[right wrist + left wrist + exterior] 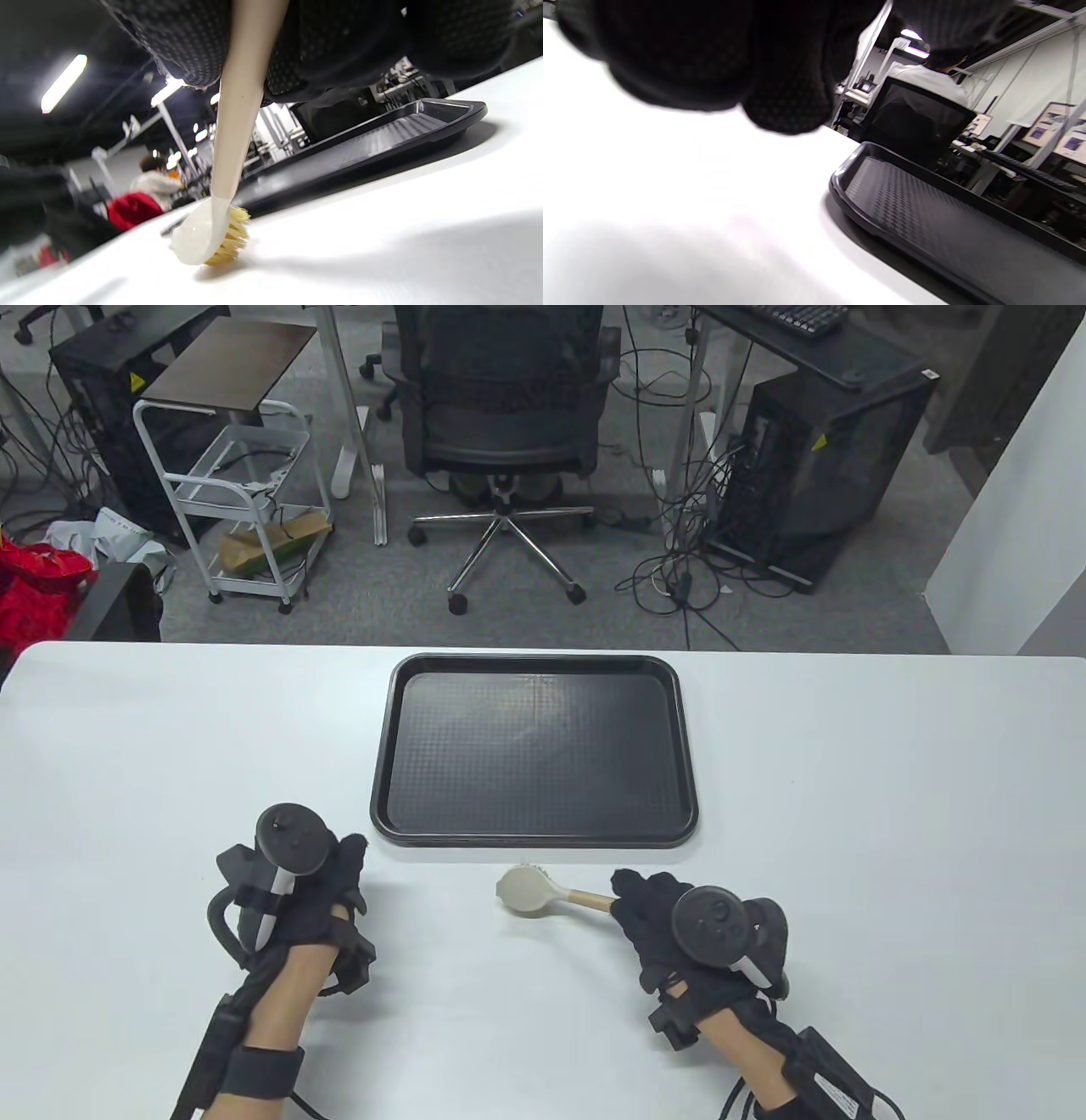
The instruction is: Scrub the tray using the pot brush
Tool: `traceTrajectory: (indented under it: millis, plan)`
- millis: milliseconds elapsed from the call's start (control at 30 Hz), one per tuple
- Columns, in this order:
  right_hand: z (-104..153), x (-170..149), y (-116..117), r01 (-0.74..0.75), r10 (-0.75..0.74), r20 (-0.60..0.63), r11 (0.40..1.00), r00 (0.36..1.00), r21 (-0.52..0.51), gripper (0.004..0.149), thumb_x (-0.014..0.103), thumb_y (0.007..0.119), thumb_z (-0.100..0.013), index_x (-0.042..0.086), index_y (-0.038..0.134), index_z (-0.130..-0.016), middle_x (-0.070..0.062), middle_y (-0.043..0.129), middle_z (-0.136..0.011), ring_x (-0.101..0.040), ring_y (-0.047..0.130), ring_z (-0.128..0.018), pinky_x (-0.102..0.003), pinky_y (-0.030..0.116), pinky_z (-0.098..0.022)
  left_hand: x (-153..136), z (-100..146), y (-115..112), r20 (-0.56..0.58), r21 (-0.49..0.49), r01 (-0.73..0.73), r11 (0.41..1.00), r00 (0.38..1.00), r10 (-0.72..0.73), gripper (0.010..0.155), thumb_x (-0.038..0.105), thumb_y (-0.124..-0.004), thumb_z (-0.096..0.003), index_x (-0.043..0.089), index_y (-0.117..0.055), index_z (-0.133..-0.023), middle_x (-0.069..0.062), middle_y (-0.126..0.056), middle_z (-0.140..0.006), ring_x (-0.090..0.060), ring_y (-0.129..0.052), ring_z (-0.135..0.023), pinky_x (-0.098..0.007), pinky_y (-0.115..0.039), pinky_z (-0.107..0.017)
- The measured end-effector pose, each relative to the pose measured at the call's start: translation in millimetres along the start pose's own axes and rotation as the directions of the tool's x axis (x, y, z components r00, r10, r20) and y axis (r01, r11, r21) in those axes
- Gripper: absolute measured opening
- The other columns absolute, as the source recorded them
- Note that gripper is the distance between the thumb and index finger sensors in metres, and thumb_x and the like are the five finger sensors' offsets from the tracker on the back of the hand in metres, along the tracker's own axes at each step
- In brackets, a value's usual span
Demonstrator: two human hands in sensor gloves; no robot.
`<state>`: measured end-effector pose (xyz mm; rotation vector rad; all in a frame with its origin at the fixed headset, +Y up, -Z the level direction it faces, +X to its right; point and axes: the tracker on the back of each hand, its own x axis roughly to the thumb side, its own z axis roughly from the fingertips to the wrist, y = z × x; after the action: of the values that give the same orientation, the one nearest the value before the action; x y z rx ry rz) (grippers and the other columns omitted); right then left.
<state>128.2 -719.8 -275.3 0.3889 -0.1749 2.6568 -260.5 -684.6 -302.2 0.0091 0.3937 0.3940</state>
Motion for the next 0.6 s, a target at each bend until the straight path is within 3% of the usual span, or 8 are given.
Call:
traceTrajectory:
  millis: [167, 300, 467, 600]
  plan:
    - [5.5, 17.3, 10.4, -0.166, 0.158, 0.079, 0.98, 0.984, 0.108, 0.048, 0.033, 0.089, -0.043, 0.01, 0.086, -0.085, -0.014, 0.098, -0.066, -0.036, 0.1, -0.041, -0.058, 0.078, -0.042, 0.6, 16.9, -5.9, 0.058, 0.011, 0.056, 0.998, 0.997, -0.057, 0.064, 0.058, -0.074, -0.0401, 0.012, -0.078, -0.084, -0.003, -0.102, -0.052, -0.024, -0.103, -0.026, -0.049, -0.086, -0.041]
    - [10.4, 32.3, 21.3, -0.332, 0.31, 0.134, 0.921, 0.941, 0.204, 0.05, 0.035, 0.092, -0.041, 0.008, 0.087, -0.083, -0.014, 0.103, -0.063, -0.036, 0.103, -0.04, -0.058, 0.079, -0.042, 7.1, 21.3, -10.2, 0.124, 0.03, 0.067, 0.997, 0.99, -0.07, 0.064, 0.058, -0.074, -0.0399, 0.012, -0.078, -0.085, -0.003, -0.102, -0.054, -0.025, -0.103, -0.028, -0.05, -0.085, -0.043]
    - [19.1, 49.8, 42.5, -0.535, 0.494, 0.227, 0.823, 0.839, 0.189, 0.051, 0.039, 0.094, -0.039, 0.006, 0.091, -0.078, -0.013, 0.107, -0.055, -0.032, 0.106, -0.033, -0.055, 0.082, -0.039, 14.3, 24.3, -20.4, 0.107, 0.058, 0.196, 0.979, 0.974, -0.201, 0.064, 0.059, -0.074, -0.0399, 0.013, -0.078, -0.085, -0.004, -0.102, -0.056, -0.026, -0.104, -0.032, -0.051, -0.085, -0.045]
    - [21.5, 55.4, 51.0, -0.575, 0.524, 0.259, 0.795, 0.811, 0.192, 0.049, 0.04, 0.093, -0.04, 0.006, 0.092, -0.076, -0.012, 0.107, -0.052, -0.032, 0.105, -0.031, -0.055, 0.082, -0.038, 16.7, 24.7, -21.8, 0.123, 0.083, 0.215, 0.973, 0.967, -0.224, 0.065, 0.059, -0.074, -0.0399, 0.014, -0.077, -0.086, -0.004, -0.102, -0.058, -0.027, -0.105, -0.034, -0.052, -0.084, -0.047]
